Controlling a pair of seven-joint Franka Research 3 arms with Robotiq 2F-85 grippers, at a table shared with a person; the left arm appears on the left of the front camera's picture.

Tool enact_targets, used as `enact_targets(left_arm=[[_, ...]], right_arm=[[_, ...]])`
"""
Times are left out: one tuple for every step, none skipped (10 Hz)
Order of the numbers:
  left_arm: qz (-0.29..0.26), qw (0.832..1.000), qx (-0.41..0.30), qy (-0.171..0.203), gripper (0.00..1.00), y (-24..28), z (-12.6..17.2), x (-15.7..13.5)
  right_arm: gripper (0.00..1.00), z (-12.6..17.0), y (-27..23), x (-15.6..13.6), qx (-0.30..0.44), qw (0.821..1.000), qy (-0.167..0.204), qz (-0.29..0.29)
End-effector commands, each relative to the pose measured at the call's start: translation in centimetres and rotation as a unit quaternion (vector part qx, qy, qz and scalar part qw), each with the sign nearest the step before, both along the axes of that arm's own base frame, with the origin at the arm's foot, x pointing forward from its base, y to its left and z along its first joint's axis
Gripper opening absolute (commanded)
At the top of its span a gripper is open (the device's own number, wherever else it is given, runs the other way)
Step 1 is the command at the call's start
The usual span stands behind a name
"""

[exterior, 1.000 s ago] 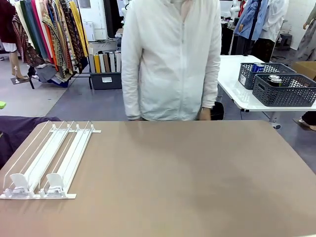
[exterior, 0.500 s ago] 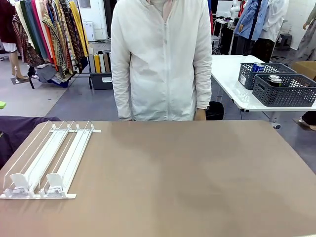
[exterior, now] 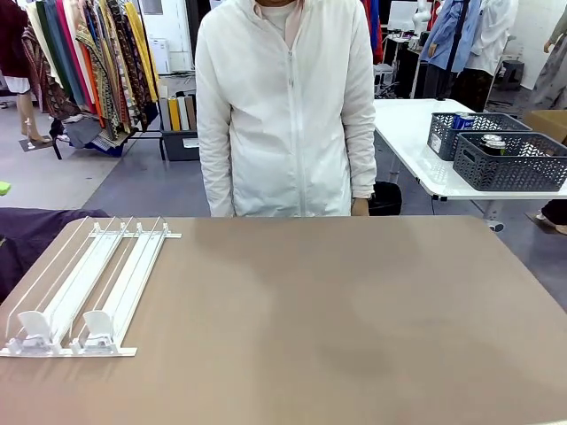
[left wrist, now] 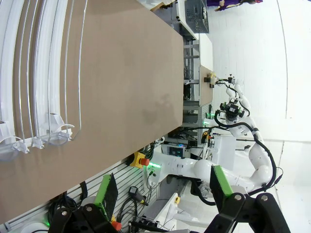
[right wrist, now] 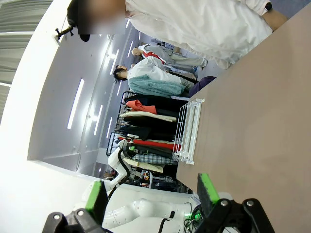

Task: Retrieve and store the cans from the dispenser.
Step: Pick up one can from the Automatic Can Dispenser and place it in the middle of the table.

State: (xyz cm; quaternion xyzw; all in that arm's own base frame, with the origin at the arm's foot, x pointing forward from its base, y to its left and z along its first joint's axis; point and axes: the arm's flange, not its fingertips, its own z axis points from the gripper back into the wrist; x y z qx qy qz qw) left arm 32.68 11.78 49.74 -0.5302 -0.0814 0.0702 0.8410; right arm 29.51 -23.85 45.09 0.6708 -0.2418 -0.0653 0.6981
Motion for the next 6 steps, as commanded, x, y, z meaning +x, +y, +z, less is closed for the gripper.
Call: enact_targets(left_arm=[[-0.002,1.000,-0.001,-0.002,1.00,0.00,0.28,-0.04],[-0.002,1.000,-0.001,-0.002,1.00,0.00,0.28,-0.04],[-0.002,1.000,-0.001,-0.002,1.00,0.00,0.28,-0.04],[-0.002,1.000,-0.001,-0.002,1.00,0.00,0.28,-0.04],[-0.002,1.000,-0.001,-0.002,1.00,0.00,0.28,-0.04],[-0.002,1.000,-0.001,-0.002,1.00,0.00,0.28,-0.04]], right_arm=[[1.00,0.27,0.00,-0.22,-0.007,1.000,-0.003,0.006],[1.00,0.27,0.00,-0.22,-0.007,1.000,-0.003,0.006],[1.00,0.27,0.00,-0.22,-0.007,1.000,-0.003,0.006],[1.00,0.27,0.00,-0.22,-0.007,1.000,-0.003,0.006],[1.00,0.27,0.00,-0.22,-0.007,1.000,-0.003,0.006],[1.00,0.27,0.00,-0.22,-0.007,1.000,-0.003,0.006]])
